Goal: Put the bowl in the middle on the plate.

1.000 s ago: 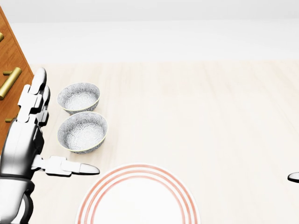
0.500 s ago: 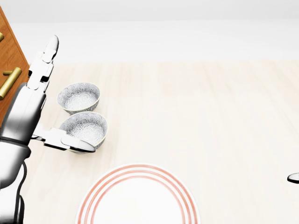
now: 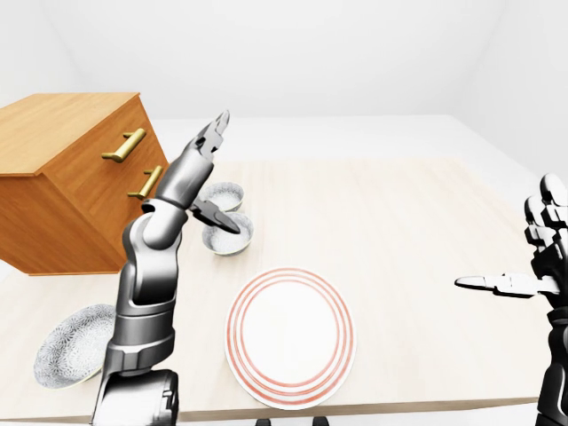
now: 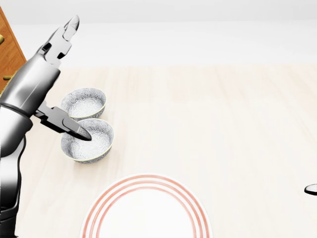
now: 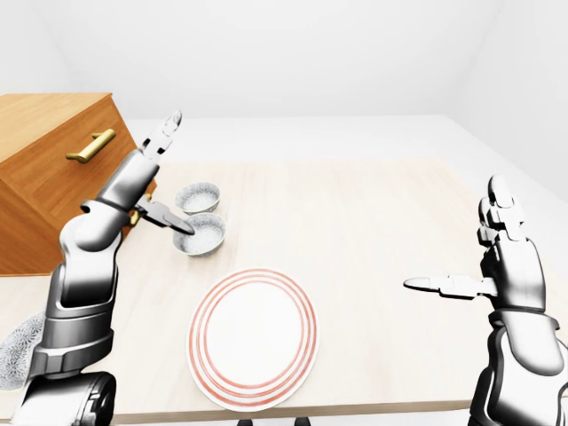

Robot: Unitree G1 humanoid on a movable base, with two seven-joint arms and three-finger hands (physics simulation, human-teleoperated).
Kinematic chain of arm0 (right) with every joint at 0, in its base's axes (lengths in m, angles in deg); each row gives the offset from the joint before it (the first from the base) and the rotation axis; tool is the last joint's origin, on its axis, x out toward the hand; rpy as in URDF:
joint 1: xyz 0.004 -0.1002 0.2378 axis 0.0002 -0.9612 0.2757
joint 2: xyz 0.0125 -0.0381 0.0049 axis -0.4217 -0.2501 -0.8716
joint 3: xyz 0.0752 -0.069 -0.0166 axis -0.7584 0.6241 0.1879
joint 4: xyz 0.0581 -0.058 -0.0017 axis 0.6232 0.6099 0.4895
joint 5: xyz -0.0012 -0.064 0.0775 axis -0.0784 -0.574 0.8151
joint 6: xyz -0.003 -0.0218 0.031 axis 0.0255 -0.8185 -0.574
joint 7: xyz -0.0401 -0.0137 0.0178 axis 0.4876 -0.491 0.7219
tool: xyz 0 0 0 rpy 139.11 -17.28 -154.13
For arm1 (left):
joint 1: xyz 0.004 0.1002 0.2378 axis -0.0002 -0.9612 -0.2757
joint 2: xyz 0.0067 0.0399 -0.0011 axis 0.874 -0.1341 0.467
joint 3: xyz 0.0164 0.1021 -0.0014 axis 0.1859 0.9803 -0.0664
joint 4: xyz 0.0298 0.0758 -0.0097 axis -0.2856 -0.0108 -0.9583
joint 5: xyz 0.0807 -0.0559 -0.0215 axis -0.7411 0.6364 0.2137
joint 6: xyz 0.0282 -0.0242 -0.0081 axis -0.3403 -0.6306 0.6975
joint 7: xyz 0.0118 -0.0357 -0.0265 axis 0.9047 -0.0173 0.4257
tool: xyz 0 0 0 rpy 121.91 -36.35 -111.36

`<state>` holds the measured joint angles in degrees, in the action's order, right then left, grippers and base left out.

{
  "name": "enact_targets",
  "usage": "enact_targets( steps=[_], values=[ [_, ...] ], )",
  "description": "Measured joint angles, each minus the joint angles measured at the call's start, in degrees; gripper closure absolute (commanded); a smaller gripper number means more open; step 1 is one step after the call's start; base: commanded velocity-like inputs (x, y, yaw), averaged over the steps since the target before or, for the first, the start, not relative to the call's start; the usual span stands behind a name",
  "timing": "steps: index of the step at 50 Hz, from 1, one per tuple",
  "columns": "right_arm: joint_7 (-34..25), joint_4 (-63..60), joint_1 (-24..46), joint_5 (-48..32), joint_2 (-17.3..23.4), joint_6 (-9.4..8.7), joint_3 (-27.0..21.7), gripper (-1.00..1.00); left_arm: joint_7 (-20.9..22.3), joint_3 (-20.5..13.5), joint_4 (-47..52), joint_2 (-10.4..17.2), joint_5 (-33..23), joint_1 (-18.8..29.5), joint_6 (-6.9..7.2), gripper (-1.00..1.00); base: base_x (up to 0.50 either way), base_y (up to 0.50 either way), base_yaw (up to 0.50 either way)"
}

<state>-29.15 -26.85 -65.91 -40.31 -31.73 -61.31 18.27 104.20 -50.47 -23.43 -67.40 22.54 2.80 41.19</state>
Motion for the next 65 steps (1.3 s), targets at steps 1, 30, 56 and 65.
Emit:
enact_targets(
  steps=[1,30,56,65],
  values=[
    [0.0,-0.1,0.0,0.0,0.0,0.00,0.0,-1.00,0.4,0.0,-0.7,0.3,-0.4,0.8,0.00,-1.00,0.00,0.00,0.00],
    [-0.2,-0.2,0.0,-0.4,0.0,0.00,0.1,-1.00,7.6,0.0,-10.5,3.7,-9.2,8.1,0.00,-1.00,0.00,0.00,0.00],
    [-0.1,0.6,-0.1,-0.9,0.0,0.00,0.4,-1.00,10.0,0.2,-14.3,3.8,-10.5,8.8,0.00,-1.00,0.00,0.00,0.00],
    [-0.1,0.6,-0.2,-1.1,-0.1,0.00,0.4,-1.00,10.6,0.4,-15.1,3.7,-10.7,8.6,0.00,-1.00,0.00,0.00,0.00]
  ],
)
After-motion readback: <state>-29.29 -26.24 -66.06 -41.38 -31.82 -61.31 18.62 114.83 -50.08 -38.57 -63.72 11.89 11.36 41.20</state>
